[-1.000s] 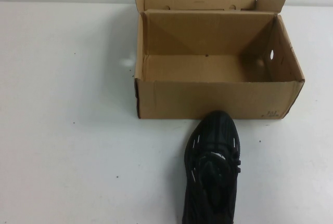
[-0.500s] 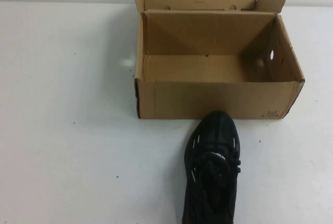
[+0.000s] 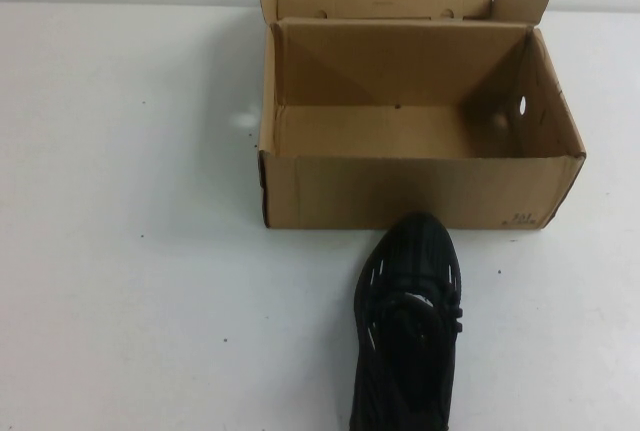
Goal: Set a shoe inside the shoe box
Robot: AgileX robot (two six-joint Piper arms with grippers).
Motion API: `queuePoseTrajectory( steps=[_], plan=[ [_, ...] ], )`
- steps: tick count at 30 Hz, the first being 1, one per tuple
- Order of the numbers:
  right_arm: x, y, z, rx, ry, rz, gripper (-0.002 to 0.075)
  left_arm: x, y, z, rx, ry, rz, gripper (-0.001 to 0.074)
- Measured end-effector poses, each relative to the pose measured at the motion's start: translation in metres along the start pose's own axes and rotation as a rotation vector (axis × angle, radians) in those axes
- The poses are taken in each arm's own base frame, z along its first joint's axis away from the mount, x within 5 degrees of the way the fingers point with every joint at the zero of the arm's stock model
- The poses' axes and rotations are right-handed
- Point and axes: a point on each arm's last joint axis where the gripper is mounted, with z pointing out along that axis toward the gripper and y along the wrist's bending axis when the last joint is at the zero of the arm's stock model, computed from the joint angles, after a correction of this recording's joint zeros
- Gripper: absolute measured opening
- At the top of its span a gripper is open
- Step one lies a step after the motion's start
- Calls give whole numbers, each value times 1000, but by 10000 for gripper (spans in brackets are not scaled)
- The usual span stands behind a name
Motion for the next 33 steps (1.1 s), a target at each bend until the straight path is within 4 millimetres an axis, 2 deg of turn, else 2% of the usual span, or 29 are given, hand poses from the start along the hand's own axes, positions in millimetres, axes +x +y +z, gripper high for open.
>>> queuePoseTrajectory(
  steps=[4, 9, 14, 19, 21, 25, 31, 33],
  plan=[
    [14, 2, 30, -67, 213, 26, -16, 14, 2, 3, -24, 166, 0, -1],
    [28, 15, 61, -280, 399, -142, -16, 28, 4, 12, -49, 349, 1, -2],
    [34, 45, 82, -414, 506, -387, -4, 42, 3, 24, -53, 520, -30, -2],
    [69, 85, 100, -517, 648, -707, 46, 53, 1, 32, -34, 661, -25, -2],
    [84, 100, 108, -551, 697, -786, 68, 56, 1, 35, -31, 701, -19, -2],
    [104, 115, 124, -525, 760, -808, 146, 59, 1, 36, -29, 740, -14, -2],
    [127, 119, 149, -449, 859, -746, 381, 60, 1, 35, -26, 746, -17, -2],
    [137, 120, 159, -436, 904, -744, 414, 60, 0, 35, -22, 746, -24, -2]
  ],
)
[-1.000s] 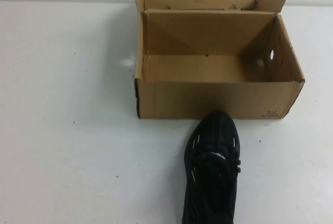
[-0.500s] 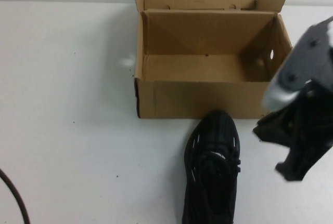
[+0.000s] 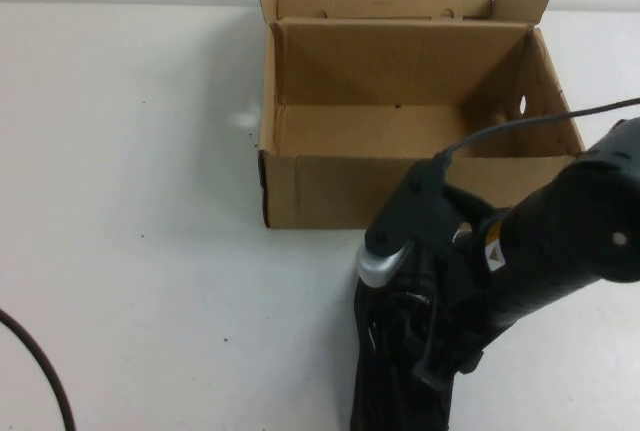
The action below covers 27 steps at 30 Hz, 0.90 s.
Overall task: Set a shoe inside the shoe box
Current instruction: Pick up the shoe from the table
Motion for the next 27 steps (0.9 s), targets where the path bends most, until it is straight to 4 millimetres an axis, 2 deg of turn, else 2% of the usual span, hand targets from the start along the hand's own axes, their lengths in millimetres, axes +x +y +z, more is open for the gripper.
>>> queuePoseTrajectory(
  steps=[3, 6, 8, 11, 14, 17, 20, 27],
  plan=[
    [-3, -3, 19, 16, 43, -1, 410, 0, -1, 0, 11, 1, -8, -2],
    [-6, -12, 37, 85, 59, 3, 354, 0, -2, 0, 18, 1, -14, -2],
    [-8, -18, 48, 141, 68, -5, 262, 0, -2, 0, 21, 2, -8, -2],
    [-8, -20, 54, 166, 83, -8, 78, 0, -2, 0, 21, 1, 24, -2],
    [-9, -20, 51, 167, 82, 2, 18, 0, -2, 0, 21, 1, 75, -2],
    [-13, -18, 39, 139, 81, 44, 1, 1, -2, 0, 23, 6, 122, -2],
    [-20, -14, 18, 87, 74, 102, -1, 1, -5, 0, 50, 7, 159, -2],
    [-50, -5, -51, -27, -33, 165, -1, -1, -20, -2, 216, -34, 219, 18]
  ],
)
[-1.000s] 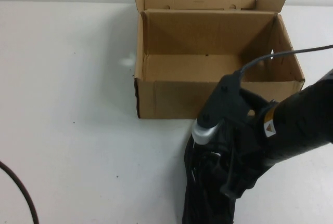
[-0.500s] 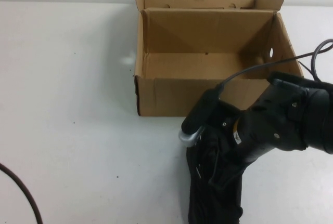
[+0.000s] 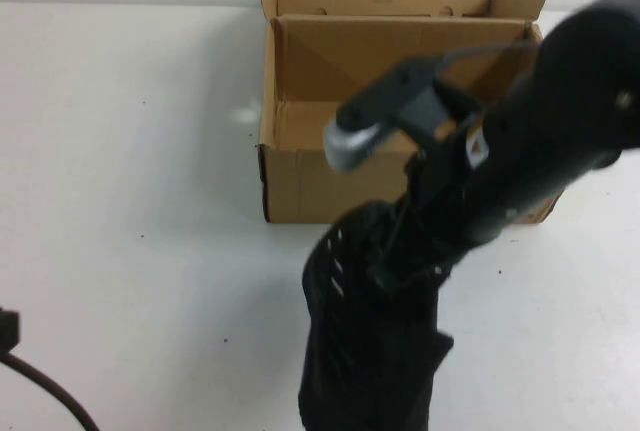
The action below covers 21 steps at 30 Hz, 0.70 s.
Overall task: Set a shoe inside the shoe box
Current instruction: Pick up the shoe from the table
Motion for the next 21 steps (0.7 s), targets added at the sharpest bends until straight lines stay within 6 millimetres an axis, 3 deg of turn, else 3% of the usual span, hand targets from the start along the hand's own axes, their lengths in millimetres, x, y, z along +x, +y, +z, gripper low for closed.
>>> queuePoseTrajectory(
  steps=[3, 8, 10, 14, 21],
  plan=[
    [-13, 1, -24, 1, -72, -7, -1, -6, -5, 0, 55, -67, 9, 120],
    [-35, -3, -49, 69, -180, -11, -1, -19, -15, -3, 162, -217, 50, 430],
    [-44, -6, -51, 96, -186, -2, -1, -24, -20, -4, 216, -268, 103, 508],
    [-59, -9, -41, 111, -133, 13, -1, -32, -25, 4, 296, -302, 187, 564],
    [-89, -16, -17, 145, -120, 107, -1, -36, -23, 18, 318, -278, 345, 573]
  ],
)
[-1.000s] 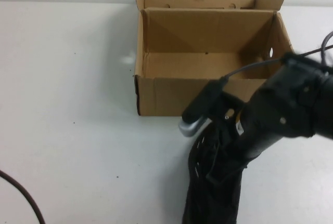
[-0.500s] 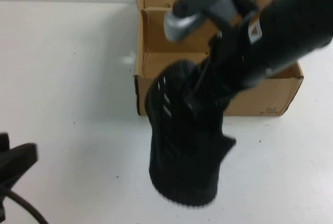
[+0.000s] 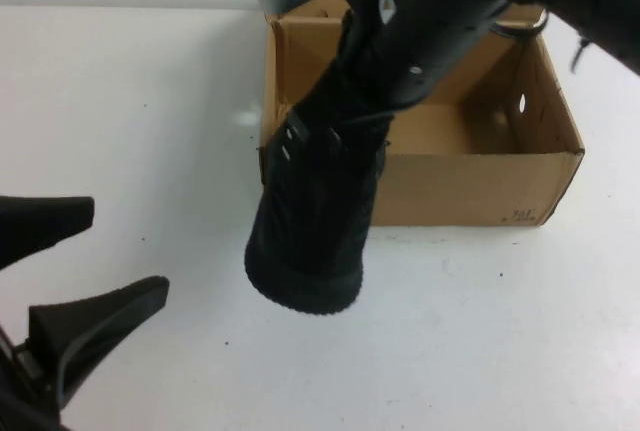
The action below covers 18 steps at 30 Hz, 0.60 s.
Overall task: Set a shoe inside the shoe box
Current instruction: Pick up the shoe from the table
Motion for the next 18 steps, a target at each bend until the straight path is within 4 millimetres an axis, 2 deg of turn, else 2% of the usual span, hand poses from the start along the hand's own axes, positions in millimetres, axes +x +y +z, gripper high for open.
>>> queuePoseTrajectory(
  steps=[9, 13, 18],
  plan=[
    [-26, 2, 8, 1, -63, 34, -1, -28, 11, 0, -23, -21, 101, 554],
    [-30, -5, 5, 6, -85, 72, -1, -34, 22, 14, -1, 12, 105, 550],
    [-30, -18, 5, 14, -80, 112, -1, -47, 18, 32, 81, 19, 189, 549]
  ],
)
